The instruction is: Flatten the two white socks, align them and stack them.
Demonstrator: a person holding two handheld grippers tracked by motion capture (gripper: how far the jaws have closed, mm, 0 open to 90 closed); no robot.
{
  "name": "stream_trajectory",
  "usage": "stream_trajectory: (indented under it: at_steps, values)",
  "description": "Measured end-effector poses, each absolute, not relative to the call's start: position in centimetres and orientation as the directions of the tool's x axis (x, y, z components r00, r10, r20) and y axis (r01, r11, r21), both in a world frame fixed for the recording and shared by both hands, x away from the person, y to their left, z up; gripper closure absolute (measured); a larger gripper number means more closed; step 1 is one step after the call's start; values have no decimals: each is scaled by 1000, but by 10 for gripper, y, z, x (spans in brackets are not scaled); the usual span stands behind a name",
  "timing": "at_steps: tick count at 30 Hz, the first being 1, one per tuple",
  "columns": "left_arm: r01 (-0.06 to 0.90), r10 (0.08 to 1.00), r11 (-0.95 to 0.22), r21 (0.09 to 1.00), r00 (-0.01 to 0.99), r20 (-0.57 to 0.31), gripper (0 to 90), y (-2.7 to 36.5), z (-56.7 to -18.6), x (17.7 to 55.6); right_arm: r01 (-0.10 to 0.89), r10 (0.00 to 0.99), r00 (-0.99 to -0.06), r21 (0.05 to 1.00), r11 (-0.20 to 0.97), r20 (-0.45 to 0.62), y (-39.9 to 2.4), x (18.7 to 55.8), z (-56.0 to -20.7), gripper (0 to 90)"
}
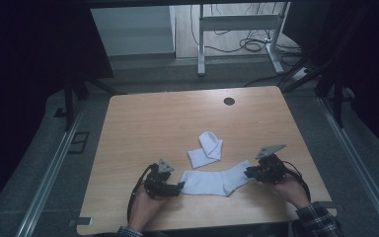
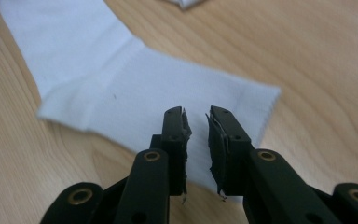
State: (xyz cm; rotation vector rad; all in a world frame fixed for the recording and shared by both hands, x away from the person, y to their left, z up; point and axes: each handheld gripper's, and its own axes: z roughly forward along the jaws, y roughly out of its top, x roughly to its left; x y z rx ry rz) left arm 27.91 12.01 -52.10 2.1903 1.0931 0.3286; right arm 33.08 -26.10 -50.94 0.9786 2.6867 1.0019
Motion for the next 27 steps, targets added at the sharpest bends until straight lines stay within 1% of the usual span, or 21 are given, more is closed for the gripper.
stream_trajectory:
  at_steps: [3, 7, 10, 14, 18, 20, 21, 27]
  values:
    - [608, 798, -424, 672, 601, -41, 191, 135, -519, 277, 520, 598, -793, 636, 570, 112, -249, 337, -503, 723]
    - [626, 830, -390, 675, 557, -37, 159, 159, -523, 273, 510, 575, -807, 652, 561, 136, -226, 346, -498, 713]
    - [644, 851, -378, 665, 524, -24, 144, 177, -527, 269, 505, 561, -815, 653, 564, 146, -203, 352, -496, 695]
    - [656, 869, -347, 670, 494, -35, 135, 195, -532, 262, 486, 537, -831, 654, 580, 141, -172, 358, -499, 674]
    - [663, 871, -377, 647, 491, 4, 134, 201, -539, 260, 460, 508, -851, 660, 594, 135, -143, 362, -503, 672]
    - [669, 870, -354, 653, 493, -33, 122, 202, -541, 262, 440, 496, -860, 660, 609, 115, -129, 364, -504, 668]
    - [665, 869, -356, 656, 494, -30, 112, 202, -542, 262, 435, 491, -864, 660, 613, 114, -123, 365, -505, 663]
    - [653, 865, -354, 670, 501, -32, 101, 202, -544, 261, 412, 477, -875, 631, 657, 75, -97, 375, -516, 582]
